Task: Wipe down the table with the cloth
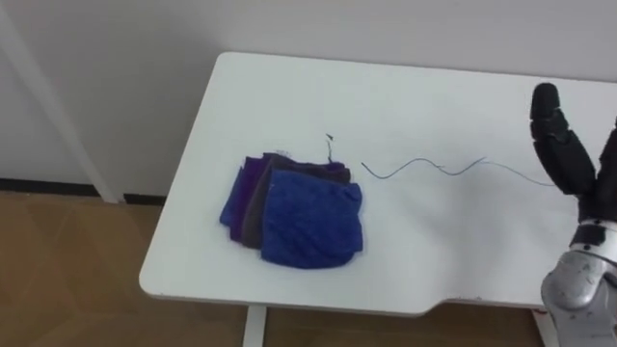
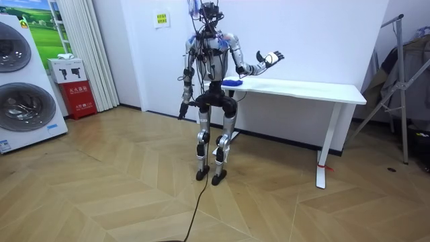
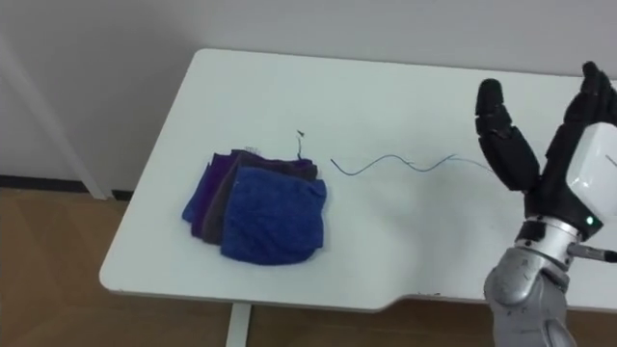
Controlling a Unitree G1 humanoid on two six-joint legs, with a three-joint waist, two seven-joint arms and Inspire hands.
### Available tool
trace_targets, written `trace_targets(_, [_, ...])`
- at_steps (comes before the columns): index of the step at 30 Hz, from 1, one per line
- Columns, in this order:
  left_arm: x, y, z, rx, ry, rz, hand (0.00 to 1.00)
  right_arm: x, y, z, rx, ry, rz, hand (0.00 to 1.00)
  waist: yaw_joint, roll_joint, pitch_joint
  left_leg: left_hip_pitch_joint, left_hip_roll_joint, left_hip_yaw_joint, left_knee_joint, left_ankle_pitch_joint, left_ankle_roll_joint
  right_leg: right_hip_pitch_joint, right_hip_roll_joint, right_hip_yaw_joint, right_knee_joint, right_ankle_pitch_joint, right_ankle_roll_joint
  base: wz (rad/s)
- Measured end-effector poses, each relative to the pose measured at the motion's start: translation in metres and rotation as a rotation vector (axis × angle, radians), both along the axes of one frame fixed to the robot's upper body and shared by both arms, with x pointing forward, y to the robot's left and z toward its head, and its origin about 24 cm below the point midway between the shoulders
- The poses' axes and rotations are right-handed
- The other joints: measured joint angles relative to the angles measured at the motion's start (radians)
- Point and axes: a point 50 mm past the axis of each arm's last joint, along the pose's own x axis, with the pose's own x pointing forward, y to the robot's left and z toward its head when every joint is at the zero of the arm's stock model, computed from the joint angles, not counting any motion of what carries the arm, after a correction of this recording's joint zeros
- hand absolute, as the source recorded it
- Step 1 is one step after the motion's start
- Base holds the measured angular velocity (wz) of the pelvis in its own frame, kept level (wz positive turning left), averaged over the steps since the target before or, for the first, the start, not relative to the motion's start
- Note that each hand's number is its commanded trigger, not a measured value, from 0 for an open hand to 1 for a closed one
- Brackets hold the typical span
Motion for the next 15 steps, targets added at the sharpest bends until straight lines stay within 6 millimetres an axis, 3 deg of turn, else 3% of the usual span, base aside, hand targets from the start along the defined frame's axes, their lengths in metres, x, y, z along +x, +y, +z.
trace_targets(3, [0.003,-0.001,0.0,-0.004,-0.01,-0.02,0.0,0.009,0.017,0.005,-0.061,0.001,0.087,0.0,0.022,0.001,0.0006,0.001,0.0,0.0,0.0,0.0,0.0,0.001,0.0,0.0,0.0,0.001,0.001,0.01])
trace_targets(8, [0.007,-0.003,-0.001,-0.01,-0.016,-0.041,0.0,0.018,0.047,0.006,-0.141,0.047,0.248,0.0,0.027,0.01,0.0026,0.0,-0.001,-0.011,0.0,0.0,0.0,0.007,-0.002,-0.021,0.0,0.002,0.001,0.09])
trace_targets(15, [0.01,-0.002,-0.001,-0.011,-0.01,-0.077,0.0,0.023,0.077,-0.006,-0.174,0.189,0.417,0.0,0.052,0.019,0.0051,-0.005,-0.001,-0.028,-0.002,0.0,0.0,0.007,-0.004,-0.046,-0.001,0.002,0.001,0.08])
